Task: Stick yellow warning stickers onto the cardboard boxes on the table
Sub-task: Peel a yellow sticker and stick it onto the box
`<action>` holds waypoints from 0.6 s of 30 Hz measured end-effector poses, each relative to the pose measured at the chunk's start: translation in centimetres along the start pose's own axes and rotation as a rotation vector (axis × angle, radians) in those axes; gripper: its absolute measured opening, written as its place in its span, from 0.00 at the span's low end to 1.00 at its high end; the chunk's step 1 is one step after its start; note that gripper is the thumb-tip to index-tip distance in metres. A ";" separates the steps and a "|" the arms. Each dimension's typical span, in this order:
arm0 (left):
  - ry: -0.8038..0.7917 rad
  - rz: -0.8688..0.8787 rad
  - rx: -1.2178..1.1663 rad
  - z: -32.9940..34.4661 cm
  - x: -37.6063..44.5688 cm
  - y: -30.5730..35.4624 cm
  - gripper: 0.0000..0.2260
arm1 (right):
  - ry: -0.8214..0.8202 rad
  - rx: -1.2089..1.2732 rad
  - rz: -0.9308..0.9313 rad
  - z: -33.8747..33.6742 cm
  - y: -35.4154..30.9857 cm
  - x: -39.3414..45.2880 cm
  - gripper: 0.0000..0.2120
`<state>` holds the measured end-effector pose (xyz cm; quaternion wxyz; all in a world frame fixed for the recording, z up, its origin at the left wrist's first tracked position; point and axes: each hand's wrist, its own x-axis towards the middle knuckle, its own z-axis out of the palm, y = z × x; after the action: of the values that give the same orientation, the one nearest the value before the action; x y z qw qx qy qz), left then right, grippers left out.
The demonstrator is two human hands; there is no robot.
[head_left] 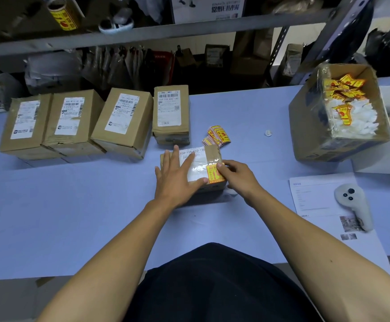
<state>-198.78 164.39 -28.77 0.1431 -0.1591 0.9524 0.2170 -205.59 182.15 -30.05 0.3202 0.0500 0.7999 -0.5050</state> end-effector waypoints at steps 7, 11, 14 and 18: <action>0.103 -0.169 -0.332 -0.4 -1.2 -2.1 0.37 | -0.046 -0.020 -0.013 0.6 0.1 -0.9 0.29; 0.071 -0.207 -0.440 -0.5 -1.3 -2.1 0.38 | -0.043 0.048 0.011 0.7 -0.1 -1.3 0.26; 0.087 -0.198 -0.464 -1.1 -1.5 -2.3 0.38 | -0.006 0.060 0.027 1.2 -0.3 -1.8 0.24; 0.102 -0.165 -0.497 -2.2 -2.0 -3.2 0.39 | 0.040 0.069 0.026 2.3 -0.7 -2.8 0.25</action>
<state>-196.23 161.13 -27.34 0.0687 -0.2774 0.8597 0.4234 -202.59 180.60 -28.60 0.3088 0.0814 0.7874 -0.5273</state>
